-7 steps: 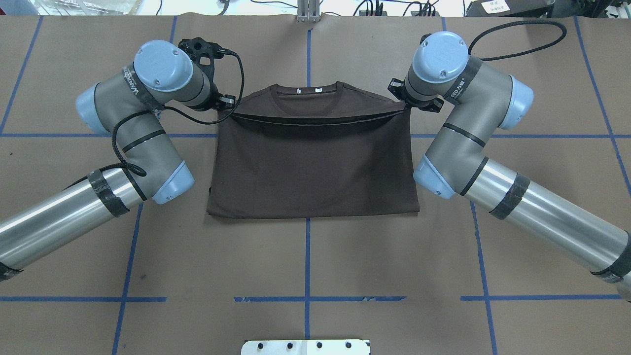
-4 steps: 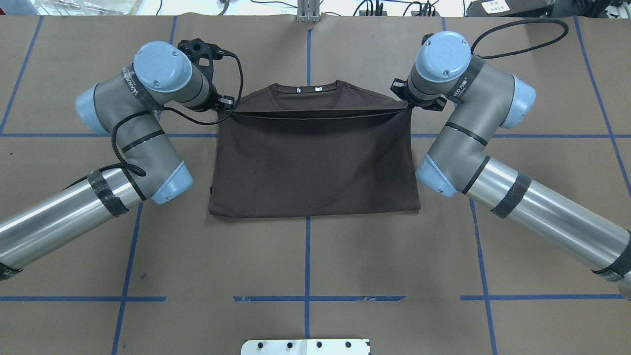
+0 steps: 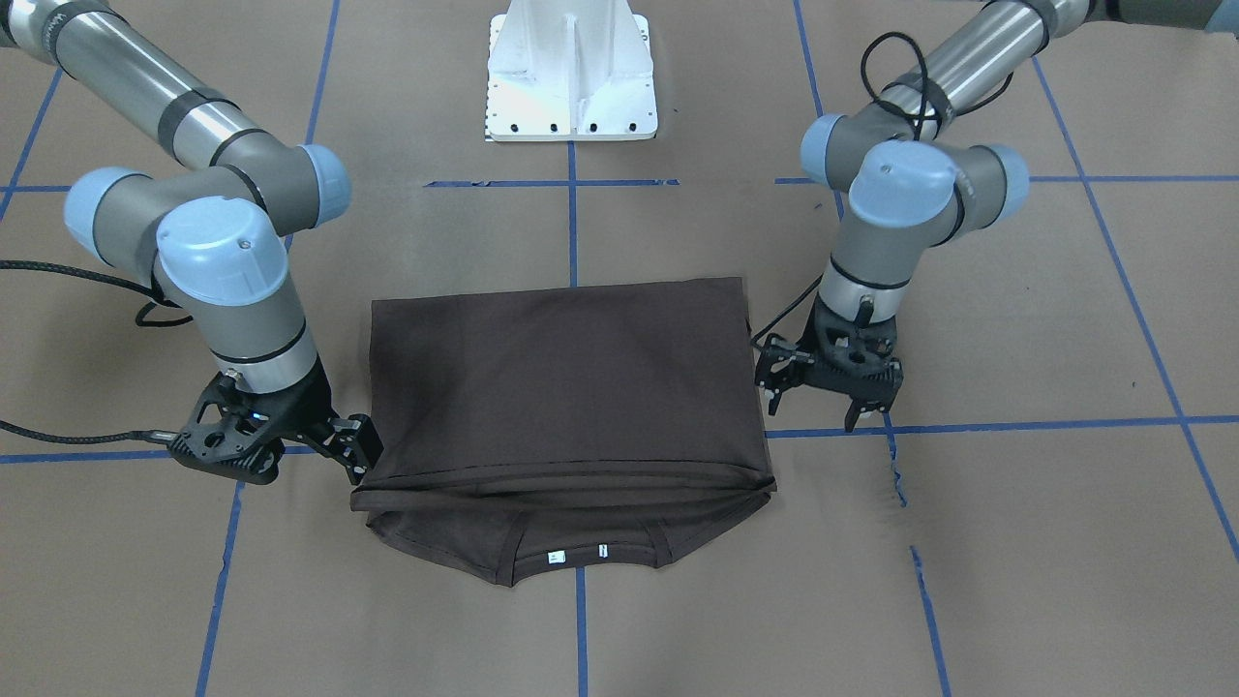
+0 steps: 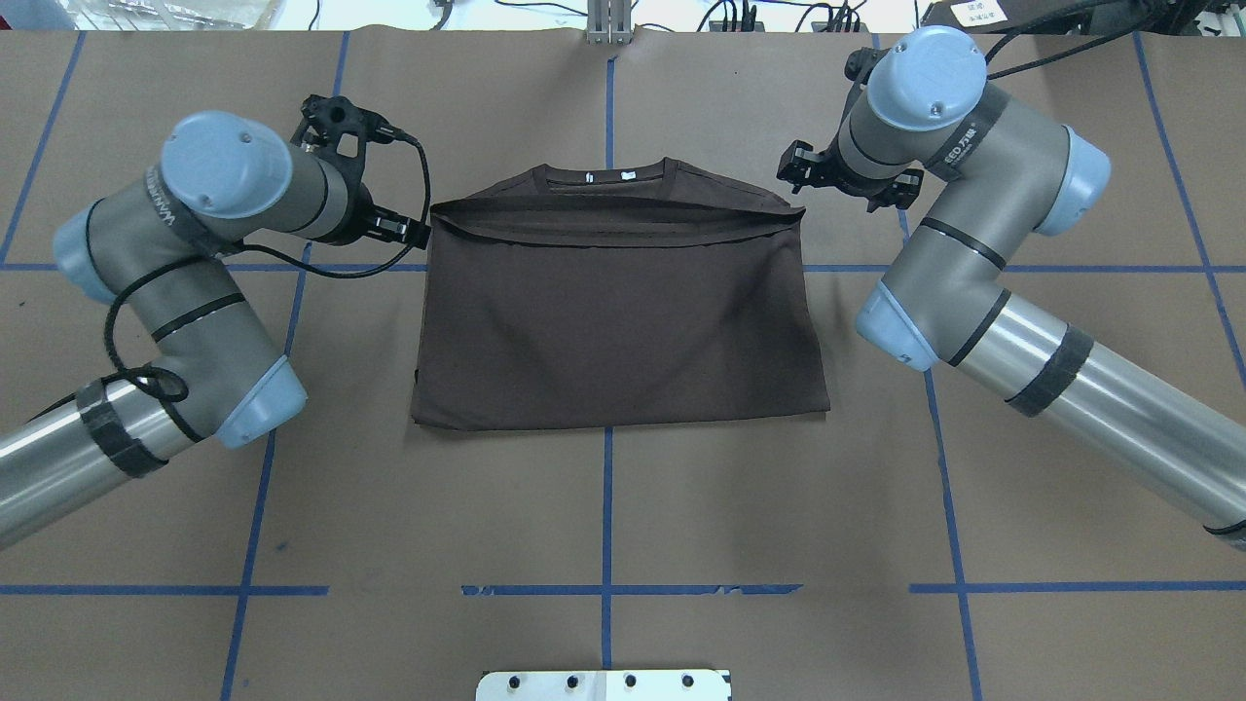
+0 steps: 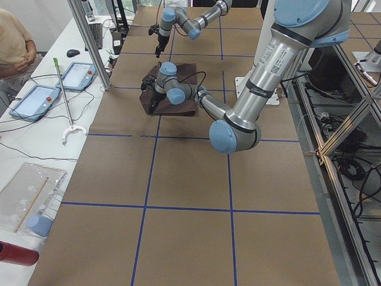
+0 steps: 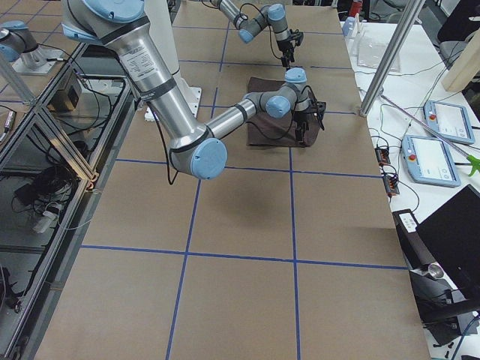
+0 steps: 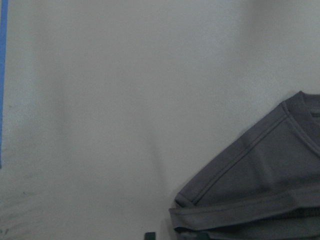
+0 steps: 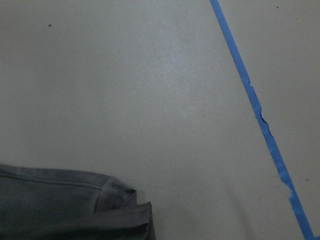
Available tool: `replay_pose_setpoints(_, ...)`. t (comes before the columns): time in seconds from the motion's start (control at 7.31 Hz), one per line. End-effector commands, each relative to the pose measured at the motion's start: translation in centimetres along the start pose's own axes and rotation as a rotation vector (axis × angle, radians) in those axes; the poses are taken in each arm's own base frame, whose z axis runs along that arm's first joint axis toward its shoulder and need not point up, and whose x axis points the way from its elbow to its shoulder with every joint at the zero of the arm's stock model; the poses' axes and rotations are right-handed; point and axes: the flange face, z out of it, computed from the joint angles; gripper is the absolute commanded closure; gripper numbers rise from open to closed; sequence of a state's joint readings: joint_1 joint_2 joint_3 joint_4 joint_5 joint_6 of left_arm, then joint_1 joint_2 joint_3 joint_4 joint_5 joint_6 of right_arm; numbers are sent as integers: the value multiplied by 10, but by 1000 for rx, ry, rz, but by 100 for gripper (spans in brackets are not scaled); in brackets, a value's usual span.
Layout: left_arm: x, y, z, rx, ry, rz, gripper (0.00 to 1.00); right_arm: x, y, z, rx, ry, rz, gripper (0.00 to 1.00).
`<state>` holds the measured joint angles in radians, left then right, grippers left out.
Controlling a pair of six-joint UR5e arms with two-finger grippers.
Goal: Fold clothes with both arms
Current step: 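Release the hem and draw both grippers back from the folded shirt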
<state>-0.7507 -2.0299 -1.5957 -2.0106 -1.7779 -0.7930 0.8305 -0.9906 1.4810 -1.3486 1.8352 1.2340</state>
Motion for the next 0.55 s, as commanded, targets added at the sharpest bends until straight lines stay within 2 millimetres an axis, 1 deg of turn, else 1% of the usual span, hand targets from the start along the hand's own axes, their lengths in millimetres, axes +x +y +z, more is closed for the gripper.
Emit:
replay_pose_setpoints(0.0,14,73,-25,-69,84,-100,0,10,5,-9,0,-15,-20,0)
replay_pose_setpoints(0.14,28,103,-31,-89,122,-188,19,7,6,-14,3,-25,-22,0)
replay_pose_setpoints(0.27,47,142,-21,-93,133,-292,42,8,6,-15,4,-27,-17,0)
replay_pose_setpoints(0.41,65,164,-14,-92,134,-339,50,8,7,-18,7,-32,-15,0)
